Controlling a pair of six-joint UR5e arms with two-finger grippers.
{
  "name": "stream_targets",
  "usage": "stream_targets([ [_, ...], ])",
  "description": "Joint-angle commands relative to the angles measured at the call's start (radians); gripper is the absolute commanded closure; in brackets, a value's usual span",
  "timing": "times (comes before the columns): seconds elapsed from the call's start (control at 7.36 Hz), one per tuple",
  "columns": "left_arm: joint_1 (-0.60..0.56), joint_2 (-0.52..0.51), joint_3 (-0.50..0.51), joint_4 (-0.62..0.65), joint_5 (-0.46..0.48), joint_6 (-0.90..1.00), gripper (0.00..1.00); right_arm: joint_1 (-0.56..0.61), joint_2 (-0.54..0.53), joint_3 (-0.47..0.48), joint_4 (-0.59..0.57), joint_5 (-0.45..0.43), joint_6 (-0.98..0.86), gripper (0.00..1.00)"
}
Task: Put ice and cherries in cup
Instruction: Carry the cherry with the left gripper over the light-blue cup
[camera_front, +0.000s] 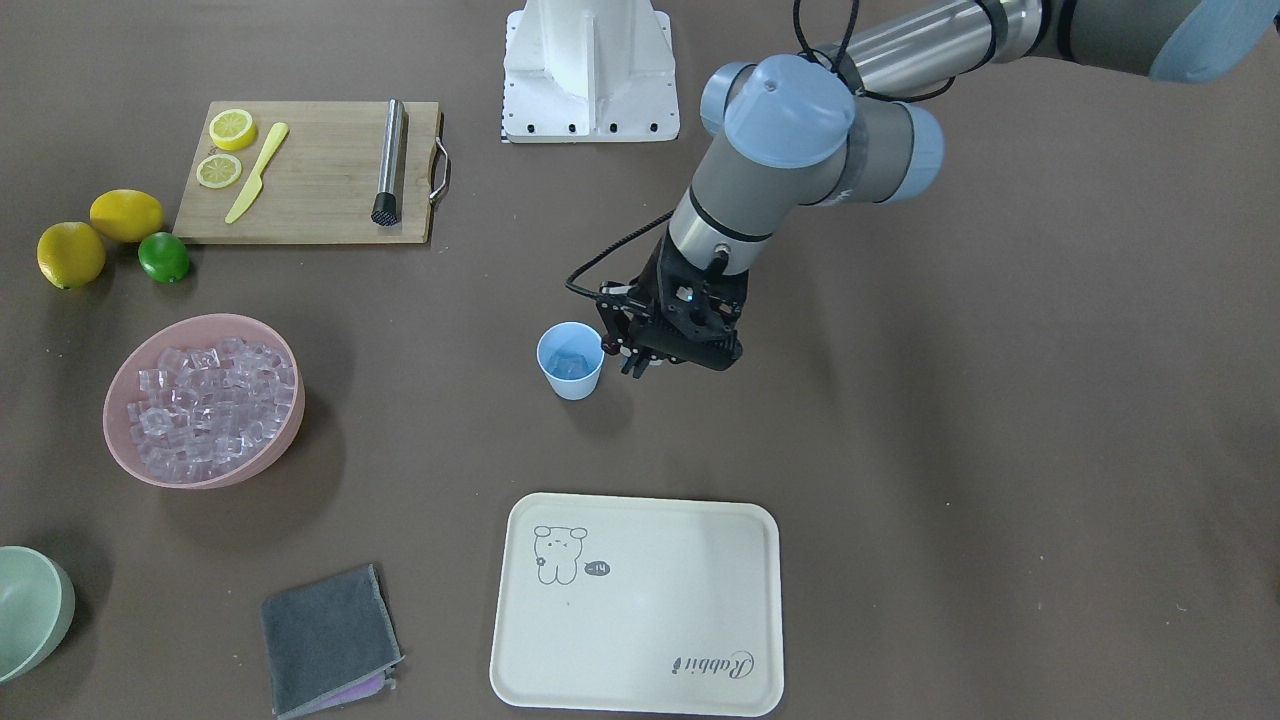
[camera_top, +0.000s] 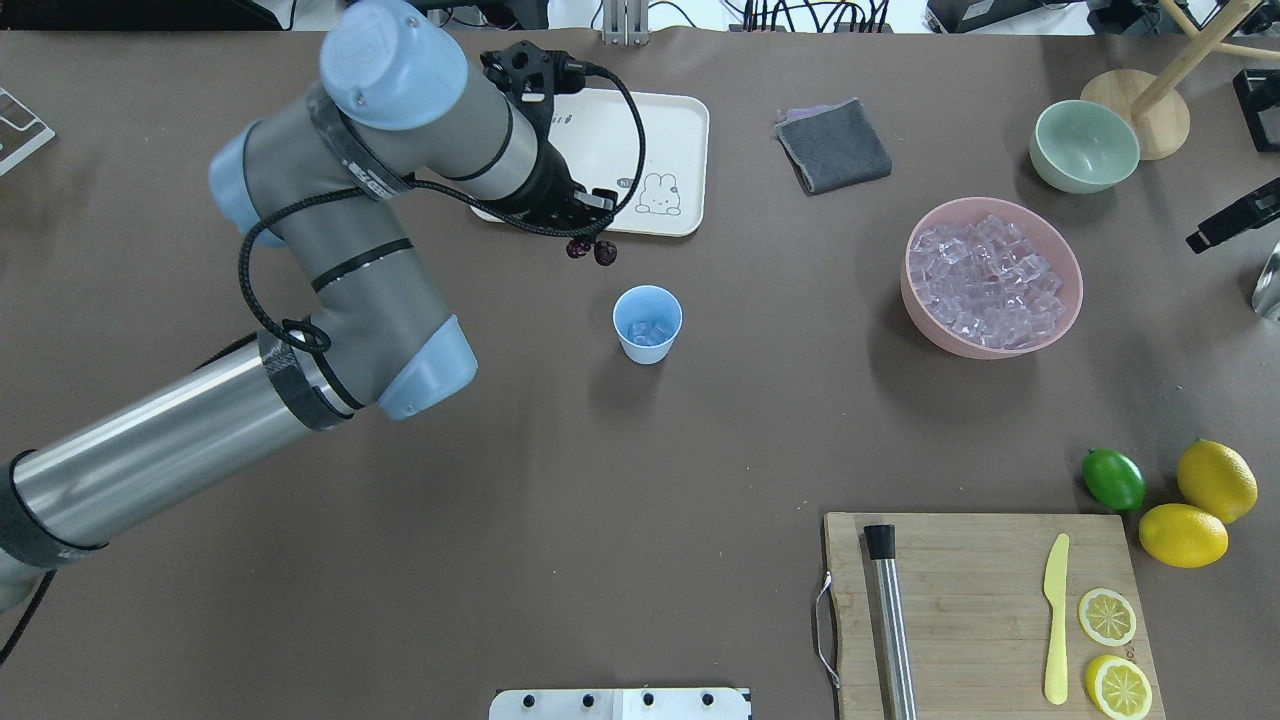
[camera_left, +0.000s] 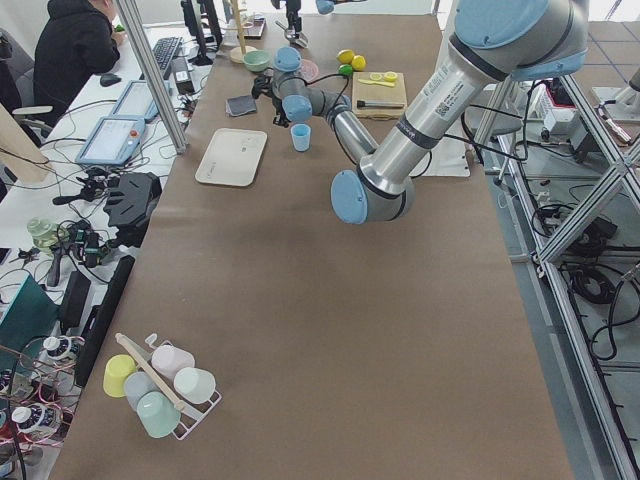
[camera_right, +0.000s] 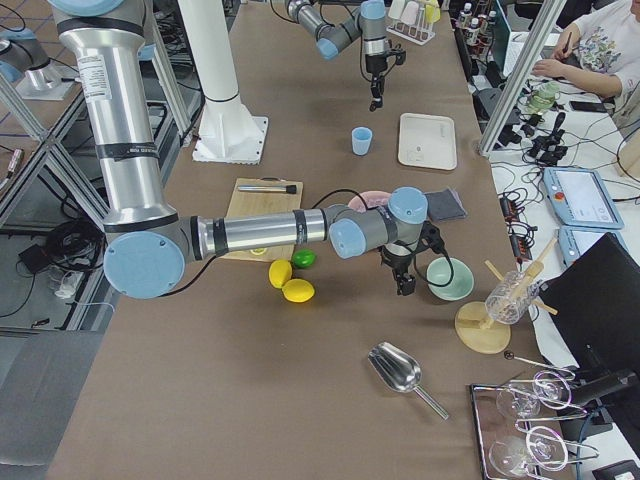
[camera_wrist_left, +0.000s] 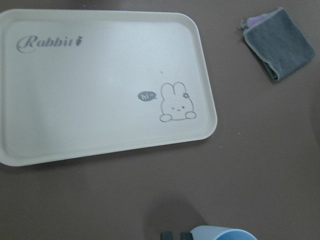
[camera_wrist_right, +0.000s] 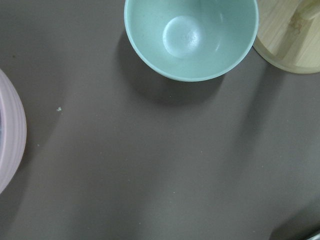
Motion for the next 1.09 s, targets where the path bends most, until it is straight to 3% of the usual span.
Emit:
stream_targets([
  [0.0,0.082,-0.012,0.015,-0.054,0.087,-0.082,1.00,0.000,-0.001,0.001,0.000,0.038,0.003,0.01],
  [0.27,0.129,-0.013,0.016,-0.056,0.176,-0.081,1.00,0.000,-0.003,-0.003,0.000,0.056,0.002,0.01],
  [0.68,0.125,-0.022,0.023,-0.057,0.179,-0.070,1.00,0.006,-0.036,-0.002,0.018,0.055,-0.009,0.01],
  [0.81,0.111,-0.022,0.023,-0.057,0.178,-0.067,0.91,0.006,-0.036,-0.005,0.020,0.053,-0.009,0.01],
  [0.95,0.096,-0.022,0.032,-0.056,0.179,-0.017,0.90,0.006,-0.036,-0.005,0.020,0.052,-0.009,0.01],
])
